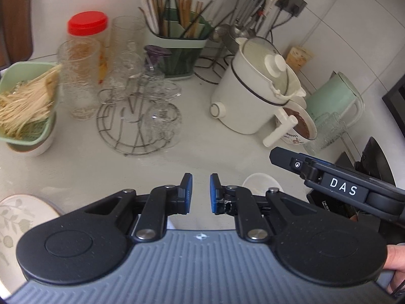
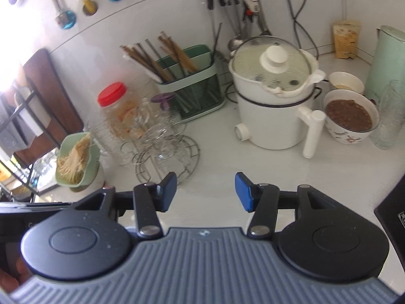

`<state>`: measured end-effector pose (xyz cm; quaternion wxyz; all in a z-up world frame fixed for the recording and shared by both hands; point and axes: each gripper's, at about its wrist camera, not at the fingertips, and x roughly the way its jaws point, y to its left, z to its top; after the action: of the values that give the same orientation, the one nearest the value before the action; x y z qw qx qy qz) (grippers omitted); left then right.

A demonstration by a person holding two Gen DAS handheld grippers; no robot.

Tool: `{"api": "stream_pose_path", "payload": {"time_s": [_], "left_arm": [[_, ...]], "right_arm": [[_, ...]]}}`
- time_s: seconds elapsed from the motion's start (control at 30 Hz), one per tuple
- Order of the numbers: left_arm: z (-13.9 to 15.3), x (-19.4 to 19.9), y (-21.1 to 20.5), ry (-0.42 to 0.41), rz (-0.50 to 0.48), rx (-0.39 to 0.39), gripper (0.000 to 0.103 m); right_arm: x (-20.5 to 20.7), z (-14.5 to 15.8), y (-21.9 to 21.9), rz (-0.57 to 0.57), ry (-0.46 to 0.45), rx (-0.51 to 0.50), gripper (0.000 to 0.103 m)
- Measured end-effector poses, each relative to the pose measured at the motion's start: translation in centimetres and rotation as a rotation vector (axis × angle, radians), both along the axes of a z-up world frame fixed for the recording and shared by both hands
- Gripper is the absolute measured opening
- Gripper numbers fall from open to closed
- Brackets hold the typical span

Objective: Organize plates and bowls
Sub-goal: 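Move both open grippers toward the white ceramic bowl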

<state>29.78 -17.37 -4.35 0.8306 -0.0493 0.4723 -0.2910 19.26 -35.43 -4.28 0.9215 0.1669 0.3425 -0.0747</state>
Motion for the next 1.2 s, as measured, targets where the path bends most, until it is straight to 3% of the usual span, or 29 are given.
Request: {"api": "stream_pose_path", "payload": {"time_s": [0.2, 0.33, 0.63, 1.2], "left_arm": [[-0.8, 0.3, -3.0, 0.02, -0.054, 0.018, 0.016], [-1.6, 0.2, -5.2, 0.034, -0.084, 0.028, 0.03], [-4.0, 0.6, -9.6, 0.086, -0.13, 0.062, 0.04], [-10.9, 3.5, -15.6, 0.233, -0.166, 0.13, 0.041]], "right_arm": [[-0.9, -0.7, -2.5, -0.066, 0.015, 0.001, 0.054], [-1.6, -1.5, -4.4, -0.106, 0.04, 0.011, 0.054], [-2.5, -3.7, -8.0, -0.158, 0.105, 0.024, 0.054], [-1.6, -10.1, -12.0, -0.173, 0.245, 0.104, 0.052]]}}
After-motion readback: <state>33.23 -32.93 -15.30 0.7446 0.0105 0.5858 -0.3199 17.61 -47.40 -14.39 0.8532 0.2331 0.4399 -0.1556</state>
